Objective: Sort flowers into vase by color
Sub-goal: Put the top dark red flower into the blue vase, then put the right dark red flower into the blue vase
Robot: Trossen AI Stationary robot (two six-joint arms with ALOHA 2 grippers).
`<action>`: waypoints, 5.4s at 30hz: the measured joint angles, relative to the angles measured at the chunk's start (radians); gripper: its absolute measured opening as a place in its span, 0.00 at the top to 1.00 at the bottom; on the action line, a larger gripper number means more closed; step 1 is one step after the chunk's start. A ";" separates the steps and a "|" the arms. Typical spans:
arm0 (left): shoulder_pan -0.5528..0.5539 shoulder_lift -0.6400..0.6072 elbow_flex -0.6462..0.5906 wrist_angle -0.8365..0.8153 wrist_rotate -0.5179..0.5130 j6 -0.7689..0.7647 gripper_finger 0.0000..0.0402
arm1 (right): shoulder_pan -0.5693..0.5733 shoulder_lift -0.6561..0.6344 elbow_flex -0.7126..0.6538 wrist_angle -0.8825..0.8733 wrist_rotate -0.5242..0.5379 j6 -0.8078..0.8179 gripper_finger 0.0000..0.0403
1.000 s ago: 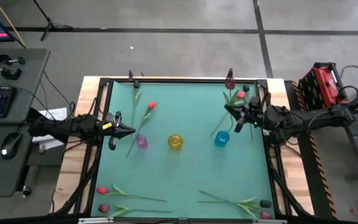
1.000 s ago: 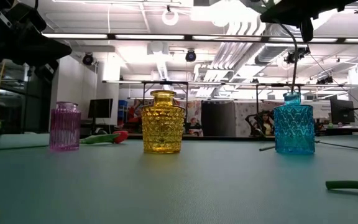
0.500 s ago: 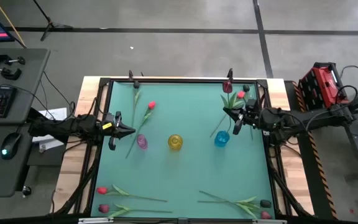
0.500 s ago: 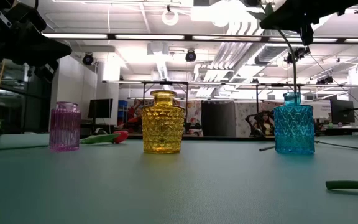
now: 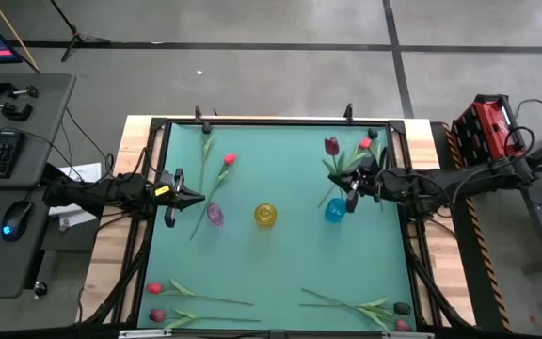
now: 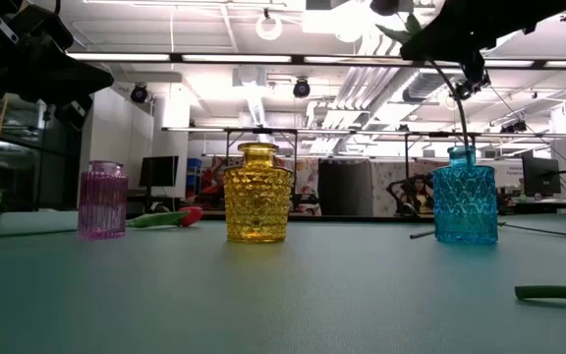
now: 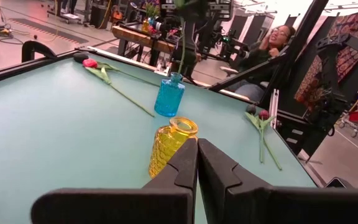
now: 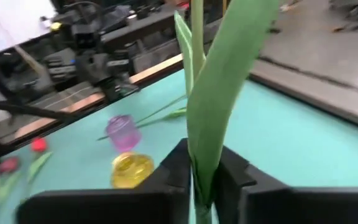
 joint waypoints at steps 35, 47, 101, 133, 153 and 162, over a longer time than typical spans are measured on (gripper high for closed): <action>0.000 0.000 0.000 0.000 0.000 0.000 1.00 | 0.018 -0.022 0.243 -0.803 -0.891 0.256 0.19; 0.000 0.000 0.000 0.000 0.000 0.000 1.00 | 0.393 0.207 0.242 -0.533 -0.891 0.755 0.19; 0.000 0.000 0.000 0.000 0.000 0.000 1.00 | 0.720 1.057 0.550 -0.554 -0.851 1.441 0.44; 0.000 0.000 0.000 0.000 0.000 0.000 1.00 | 0.511 1.097 1.047 -0.987 -0.578 0.756 0.99; 0.000 0.000 0.000 0.000 0.000 0.000 1.00 | 0.146 1.043 1.331 -0.291 -0.332 0.039 1.00; 0.000 0.000 0.000 0.001 0.000 0.000 1.00 | 0.206 0.817 1.016 -0.140 -0.168 0.160 1.00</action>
